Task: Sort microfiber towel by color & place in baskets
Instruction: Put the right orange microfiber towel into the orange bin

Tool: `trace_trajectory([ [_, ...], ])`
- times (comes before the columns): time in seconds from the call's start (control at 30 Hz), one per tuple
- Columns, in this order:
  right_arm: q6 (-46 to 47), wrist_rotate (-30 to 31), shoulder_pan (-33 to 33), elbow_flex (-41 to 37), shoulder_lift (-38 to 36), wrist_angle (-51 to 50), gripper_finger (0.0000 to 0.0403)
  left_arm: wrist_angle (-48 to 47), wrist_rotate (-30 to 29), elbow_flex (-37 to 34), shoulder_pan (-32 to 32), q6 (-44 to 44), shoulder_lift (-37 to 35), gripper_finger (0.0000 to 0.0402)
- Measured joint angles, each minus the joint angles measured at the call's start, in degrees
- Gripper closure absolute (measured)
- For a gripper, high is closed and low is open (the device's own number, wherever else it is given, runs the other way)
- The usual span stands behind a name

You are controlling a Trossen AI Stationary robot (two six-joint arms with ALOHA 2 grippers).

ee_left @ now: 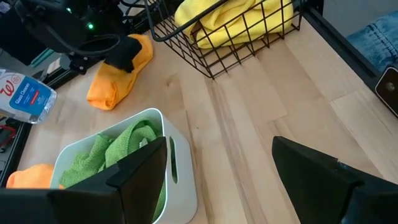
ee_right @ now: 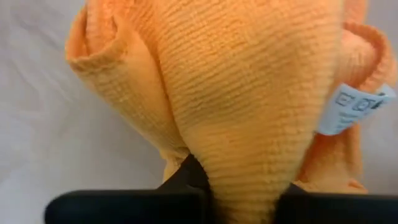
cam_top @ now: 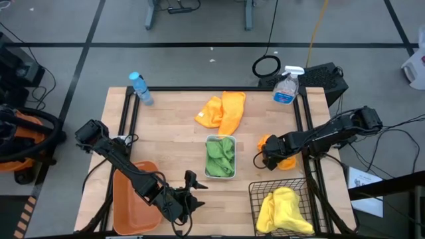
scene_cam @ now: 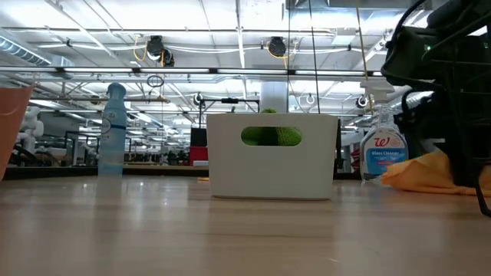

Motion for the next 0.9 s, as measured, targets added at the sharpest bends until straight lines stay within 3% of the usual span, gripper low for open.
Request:
trace_trajectory([
  [0.33, -5.13, 10.40, 4.87, 13.10, -3.92, -2.05, 0.0396, 5.14, -1.34, -0.01, 0.28, 2.82, 0.00, 0.0105],
  [0.47, -9.54, 17.07, 8.25, 19.49, -4.17, 2.29, 0.0392, 9.09, -3.94, 0.00, 1.26, 4.74, 0.00, 0.0105],
  [0.67, -21.49, 26.48, 14.01, 22.14, -4.19, 21.76, 0.0390, 14.28, -8.26, -0.02, 3.22, 6.03, 0.00, 0.0105],
  [0.8, -27.68, 36.69, 17.45, 22.13, -2.70, 32.05, 0.0390, 19.21, -7.87, -0.02, 3.78, 6.01, -0.02, 0.0105],
  [0.9, -31.30, 40.32, 19.07, 22.13, -1.11, 38.62, 0.0390, 21.45, -7.80, 0.00, 3.86, 4.77, -0.04, 0.0105],
])
